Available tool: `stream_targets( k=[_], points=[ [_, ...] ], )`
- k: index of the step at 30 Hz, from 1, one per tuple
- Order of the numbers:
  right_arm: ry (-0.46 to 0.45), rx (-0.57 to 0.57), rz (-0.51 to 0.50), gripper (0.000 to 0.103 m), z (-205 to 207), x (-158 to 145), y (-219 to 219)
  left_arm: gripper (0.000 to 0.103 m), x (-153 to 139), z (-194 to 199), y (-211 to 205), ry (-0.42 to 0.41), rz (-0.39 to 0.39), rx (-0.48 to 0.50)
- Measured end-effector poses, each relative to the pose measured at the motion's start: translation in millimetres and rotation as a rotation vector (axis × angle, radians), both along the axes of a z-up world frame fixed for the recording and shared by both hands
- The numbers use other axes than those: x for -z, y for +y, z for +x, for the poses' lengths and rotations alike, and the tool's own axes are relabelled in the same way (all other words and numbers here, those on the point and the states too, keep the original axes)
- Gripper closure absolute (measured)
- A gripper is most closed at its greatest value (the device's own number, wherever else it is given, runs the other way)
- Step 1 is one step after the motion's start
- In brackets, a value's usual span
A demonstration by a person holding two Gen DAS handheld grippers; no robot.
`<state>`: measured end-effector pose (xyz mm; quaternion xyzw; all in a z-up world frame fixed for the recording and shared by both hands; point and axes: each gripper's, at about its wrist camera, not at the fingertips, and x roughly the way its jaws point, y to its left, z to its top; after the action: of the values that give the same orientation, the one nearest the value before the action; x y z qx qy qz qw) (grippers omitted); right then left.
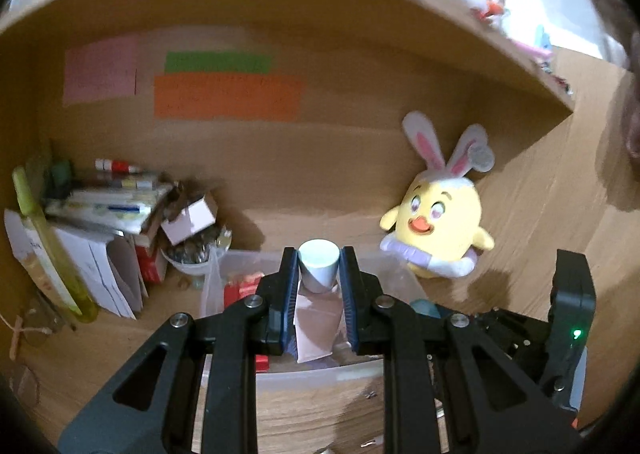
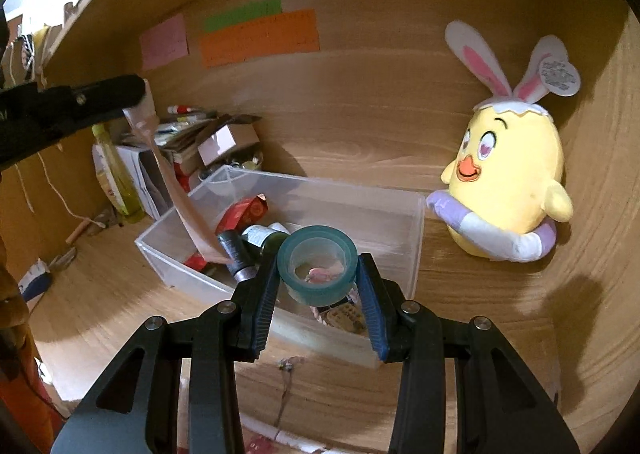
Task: Organize objects
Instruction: 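Lower the bottle into the bin with the left tool while the right tool drops the tape roll there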
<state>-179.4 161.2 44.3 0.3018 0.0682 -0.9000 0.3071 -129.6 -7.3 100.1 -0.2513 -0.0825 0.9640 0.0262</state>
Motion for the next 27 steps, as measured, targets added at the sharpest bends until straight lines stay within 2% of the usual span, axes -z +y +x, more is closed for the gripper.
stream_targets(
  k=[9, 15, 23, 27],
  points=[
    [-0.049, -0.009, 0.034, 0.067, -19.7, 15.6, -14.2, 0.083, 31.4, -25.0, -28.2, -0.103, 0.033, -0.048],
    [-0.084, 0.0, 0.053, 0.067, -30.8, 26.2, -18.8, 0.082, 56.5, -41.7, -50.6, -0.174, 0.109, -0.071],
    [-0.113, 0.032, 0.067, 0.067, -43.7, 35.5, -19.7, 0.08, 74.3, -50.4, -58.5, -0.233, 0.072, -0.094],
    [-0.117, 0.04, 0.082, 0.067, -46.4, 39.5, -22.8, 0.066, 85.4, -50.2, -61.1, -0.264, 0.066, -0.093]
  ],
)
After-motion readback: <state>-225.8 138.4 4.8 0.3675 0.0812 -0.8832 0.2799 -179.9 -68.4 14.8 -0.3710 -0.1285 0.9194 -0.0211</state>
